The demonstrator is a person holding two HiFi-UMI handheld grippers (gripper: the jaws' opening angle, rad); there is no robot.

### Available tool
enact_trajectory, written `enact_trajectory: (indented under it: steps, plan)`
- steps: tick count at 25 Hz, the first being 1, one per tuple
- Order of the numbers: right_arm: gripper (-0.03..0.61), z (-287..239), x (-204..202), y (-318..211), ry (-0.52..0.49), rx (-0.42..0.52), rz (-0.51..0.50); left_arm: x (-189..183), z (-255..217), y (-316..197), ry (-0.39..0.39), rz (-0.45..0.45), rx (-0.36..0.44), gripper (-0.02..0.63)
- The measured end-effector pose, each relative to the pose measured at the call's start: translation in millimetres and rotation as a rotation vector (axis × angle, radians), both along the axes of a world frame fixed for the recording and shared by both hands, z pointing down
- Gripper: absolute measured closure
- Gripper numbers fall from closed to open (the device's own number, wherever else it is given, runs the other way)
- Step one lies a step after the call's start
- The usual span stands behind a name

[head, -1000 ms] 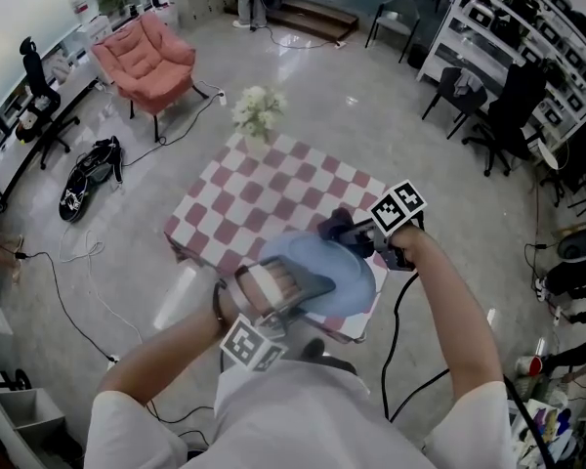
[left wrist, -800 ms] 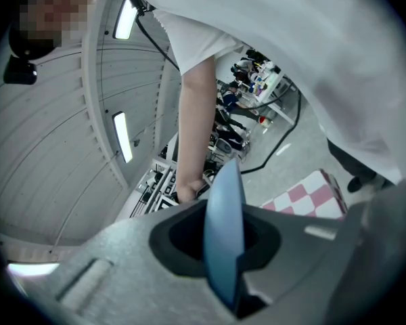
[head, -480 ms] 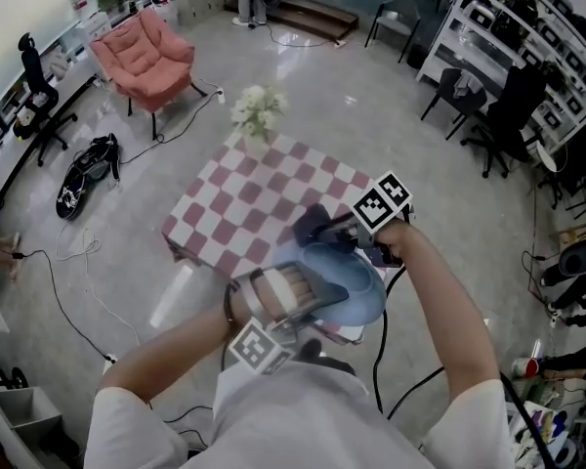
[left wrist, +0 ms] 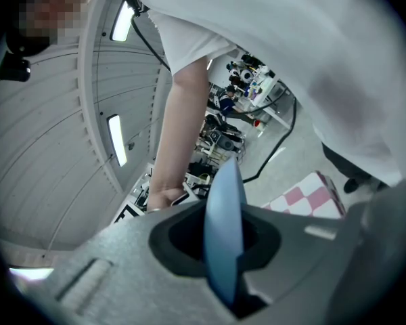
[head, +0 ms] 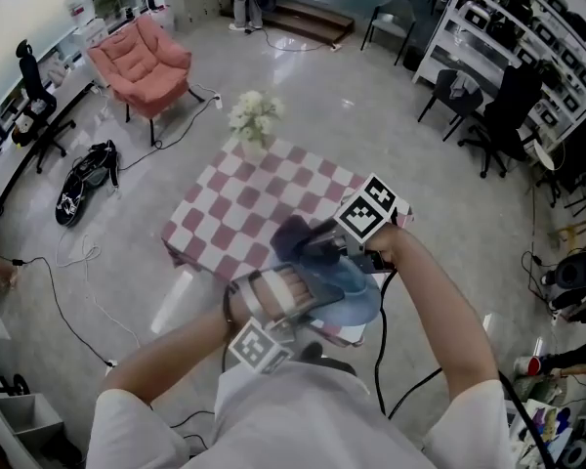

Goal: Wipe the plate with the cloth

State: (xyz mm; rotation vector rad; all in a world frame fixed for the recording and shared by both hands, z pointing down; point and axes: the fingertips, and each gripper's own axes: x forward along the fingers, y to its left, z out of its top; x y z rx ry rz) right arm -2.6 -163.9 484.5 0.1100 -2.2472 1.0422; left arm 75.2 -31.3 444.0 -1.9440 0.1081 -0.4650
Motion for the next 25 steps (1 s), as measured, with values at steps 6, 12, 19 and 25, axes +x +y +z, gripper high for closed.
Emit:
enact_trajectory:
  steps: [6,12,19,25]
  plan:
    - [0.448,-10.0,0.0,17.8,-0.046,-0.018,-0.050,-7.5,1.0,-7.3,0.004,-0.023,-0.015,0.575]
    - [0.448,-8.2,9.3,25.8,-0.066,-0.035,-0.021,-19.2,1.3,-12.1,0.015,-0.044,-0.034,0.575]
    - [0.448,3.5,36.7,35.0,-0.056,-0.062,0.054,-30.6,6.5,-13.8,0.012,-0.057,-0.066,0.575]
    - [0.448,-10.0,51.3,18.3,-0.105,-0.002,0.221,-37.7,8.7,-17.2,0.007,-0.078,-0.125,0.575]
